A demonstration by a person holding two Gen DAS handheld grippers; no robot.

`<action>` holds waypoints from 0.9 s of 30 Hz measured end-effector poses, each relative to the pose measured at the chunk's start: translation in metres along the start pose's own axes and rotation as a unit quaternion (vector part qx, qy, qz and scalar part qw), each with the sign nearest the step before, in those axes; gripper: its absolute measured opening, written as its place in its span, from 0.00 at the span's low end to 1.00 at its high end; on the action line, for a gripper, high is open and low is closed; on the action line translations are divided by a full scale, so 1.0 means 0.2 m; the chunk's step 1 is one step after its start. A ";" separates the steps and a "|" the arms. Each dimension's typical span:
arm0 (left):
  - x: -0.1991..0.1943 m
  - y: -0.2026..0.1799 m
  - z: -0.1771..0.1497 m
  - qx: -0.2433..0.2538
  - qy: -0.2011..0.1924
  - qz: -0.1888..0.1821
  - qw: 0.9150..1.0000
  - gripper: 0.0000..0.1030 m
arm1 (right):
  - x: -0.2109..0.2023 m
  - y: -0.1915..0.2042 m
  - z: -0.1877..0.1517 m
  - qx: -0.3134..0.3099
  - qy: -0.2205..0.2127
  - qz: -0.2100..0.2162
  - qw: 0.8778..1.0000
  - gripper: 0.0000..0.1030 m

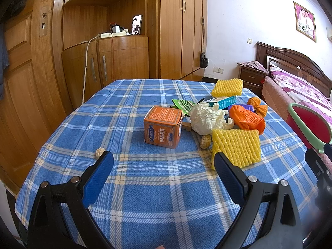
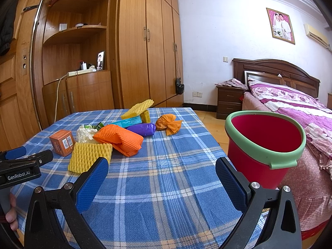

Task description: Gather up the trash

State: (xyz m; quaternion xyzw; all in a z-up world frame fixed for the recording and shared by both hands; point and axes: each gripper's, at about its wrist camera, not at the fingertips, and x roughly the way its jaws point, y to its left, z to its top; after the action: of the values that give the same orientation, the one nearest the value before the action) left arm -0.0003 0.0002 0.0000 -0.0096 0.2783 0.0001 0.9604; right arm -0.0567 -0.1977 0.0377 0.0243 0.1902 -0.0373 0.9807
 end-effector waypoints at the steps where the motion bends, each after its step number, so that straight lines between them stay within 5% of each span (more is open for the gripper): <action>1: 0.00 0.00 0.00 0.000 0.000 0.000 1.000 0.94 | 0.00 0.00 0.00 0.000 0.000 0.000 1.000 0.99; 27: 0.04 0.03 0.08 0.011 0.007 -0.002 1.000 0.94 | 0.04 0.01 0.03 -0.006 0.028 0.011 1.000 0.99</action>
State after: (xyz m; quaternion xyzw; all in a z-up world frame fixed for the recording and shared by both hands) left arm 0.0157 0.0069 0.0091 0.0005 0.2849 -0.0046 0.9586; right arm -0.0472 -0.1969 0.0411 0.0211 0.2176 -0.0247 0.9755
